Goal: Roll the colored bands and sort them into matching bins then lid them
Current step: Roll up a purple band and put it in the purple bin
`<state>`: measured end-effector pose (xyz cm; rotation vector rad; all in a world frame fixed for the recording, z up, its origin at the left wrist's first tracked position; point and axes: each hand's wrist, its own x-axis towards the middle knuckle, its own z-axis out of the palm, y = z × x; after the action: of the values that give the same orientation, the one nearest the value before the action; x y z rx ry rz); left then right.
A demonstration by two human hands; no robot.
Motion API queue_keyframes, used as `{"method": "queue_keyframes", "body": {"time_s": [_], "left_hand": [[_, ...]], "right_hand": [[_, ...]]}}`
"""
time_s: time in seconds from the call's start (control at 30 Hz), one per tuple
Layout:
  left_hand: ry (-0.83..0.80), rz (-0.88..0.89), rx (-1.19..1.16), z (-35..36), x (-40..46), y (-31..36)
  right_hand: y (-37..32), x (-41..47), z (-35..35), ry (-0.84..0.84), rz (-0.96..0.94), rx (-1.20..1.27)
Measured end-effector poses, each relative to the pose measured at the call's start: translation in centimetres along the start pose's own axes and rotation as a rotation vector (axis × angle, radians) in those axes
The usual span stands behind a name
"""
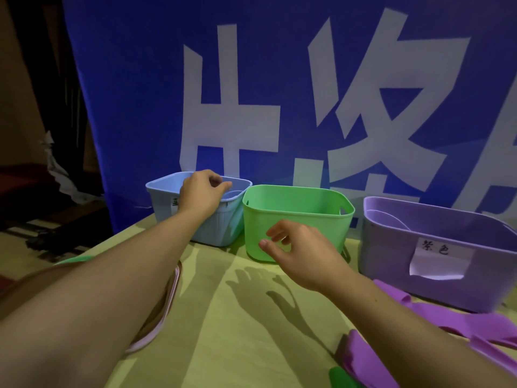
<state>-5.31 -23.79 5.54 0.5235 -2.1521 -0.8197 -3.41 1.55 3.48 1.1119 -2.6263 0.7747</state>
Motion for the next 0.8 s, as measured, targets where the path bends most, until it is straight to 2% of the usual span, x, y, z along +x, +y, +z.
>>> {"method": "queue_keyframes", "body": {"time_s": [0.1,0.2,0.27,0.37,0.57,0.67,0.8], "left_hand": [[0.027,0.023,-0.108,-0.6,-1.8,1.0],[-0.015,0.056,-0.237,-0.8,-4.8,2.8],[-0.086,0.056,-0.327,-0.5,-7.5,4.0],[-0.284,0.044,-0.394,0.5,-12.1,5.6],[-0.780,0.047,-0.285,2.7,-19.8,7.9],[-0.859,0.042,-0.190,4.1,-22.2,8.6],[-0.854,0.006,-0.009,5.0,-23.9,9.3]], "right_hand": [[-0.2,-0.6,-0.9,0.016,0.011,0.014],[-0.1,-1.8,-2.2,0.036,0.029,0.024],[0.3,-3.0,-3.1,0.039,0.049,0.017],[1.6,-5.4,-4.2,0.033,0.094,-0.013],[4.3,-9.9,-5.8,-0.074,0.167,-0.070],[5.6,-12.1,-6.0,-0.163,0.227,-0.078],[7.0,-14.4,-5.8,-0.200,0.265,-0.073]]}}
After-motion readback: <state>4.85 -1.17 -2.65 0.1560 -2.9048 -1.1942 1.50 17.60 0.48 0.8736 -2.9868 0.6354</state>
